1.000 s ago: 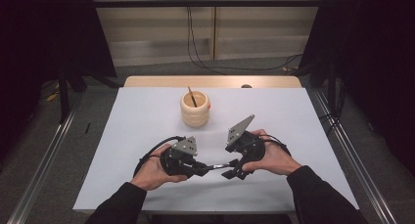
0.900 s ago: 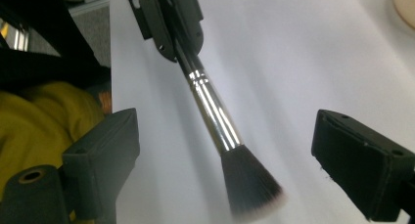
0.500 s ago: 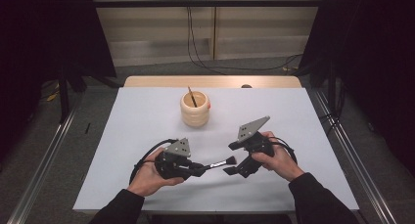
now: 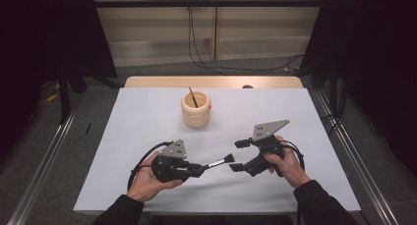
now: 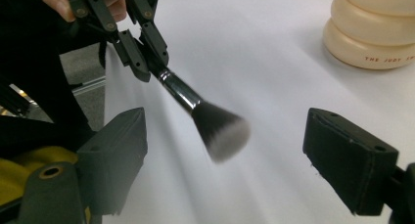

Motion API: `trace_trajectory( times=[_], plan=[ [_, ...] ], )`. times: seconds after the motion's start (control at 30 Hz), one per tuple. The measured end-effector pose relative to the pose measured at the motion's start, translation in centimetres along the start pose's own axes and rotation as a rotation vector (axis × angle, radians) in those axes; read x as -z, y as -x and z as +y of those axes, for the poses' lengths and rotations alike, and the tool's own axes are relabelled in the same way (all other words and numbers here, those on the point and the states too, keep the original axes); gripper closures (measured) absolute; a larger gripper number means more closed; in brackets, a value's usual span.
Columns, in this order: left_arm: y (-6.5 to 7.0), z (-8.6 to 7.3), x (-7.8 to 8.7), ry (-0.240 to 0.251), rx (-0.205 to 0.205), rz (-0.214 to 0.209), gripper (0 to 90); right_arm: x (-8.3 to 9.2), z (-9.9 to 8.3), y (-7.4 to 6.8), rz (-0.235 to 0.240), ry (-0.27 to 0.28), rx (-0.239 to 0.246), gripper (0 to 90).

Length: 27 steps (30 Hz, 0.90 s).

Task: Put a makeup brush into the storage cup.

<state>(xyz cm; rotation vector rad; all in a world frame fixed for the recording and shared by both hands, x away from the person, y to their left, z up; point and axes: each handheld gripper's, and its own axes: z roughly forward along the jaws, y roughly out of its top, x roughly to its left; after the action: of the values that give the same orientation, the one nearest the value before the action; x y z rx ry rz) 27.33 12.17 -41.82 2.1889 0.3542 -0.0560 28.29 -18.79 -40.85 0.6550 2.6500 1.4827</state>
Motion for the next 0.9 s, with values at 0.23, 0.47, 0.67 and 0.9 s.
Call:
trace_trajectory(
  times=[0.23, 0.47, 0.67, 0.9],
  plan=[
    [0.2, -0.3, 0.2, 0.020, 0.007, 0.010, 79.4, 0.4, -0.6, 0.2, -0.001, 0.037, 0.014, 12.7],
    [0.2, -0.6, 0.8, 0.063, 0.020, 0.024, 79.4, 0.7, -0.9, 0.4, -0.017, 0.090, 0.035, 8.6],
    [0.4, -0.6, 1.1, 0.086, 0.016, 0.035, 79.4, 0.9, -1.3, 0.1, -0.014, 0.138, 0.035, 2.1],
    [0.6, -0.6, 1.3, 0.121, 0.022, 0.046, 79.4, 1.2, -1.9, -0.1, 0.002, 0.174, 0.005, 2.1]
  ],
)
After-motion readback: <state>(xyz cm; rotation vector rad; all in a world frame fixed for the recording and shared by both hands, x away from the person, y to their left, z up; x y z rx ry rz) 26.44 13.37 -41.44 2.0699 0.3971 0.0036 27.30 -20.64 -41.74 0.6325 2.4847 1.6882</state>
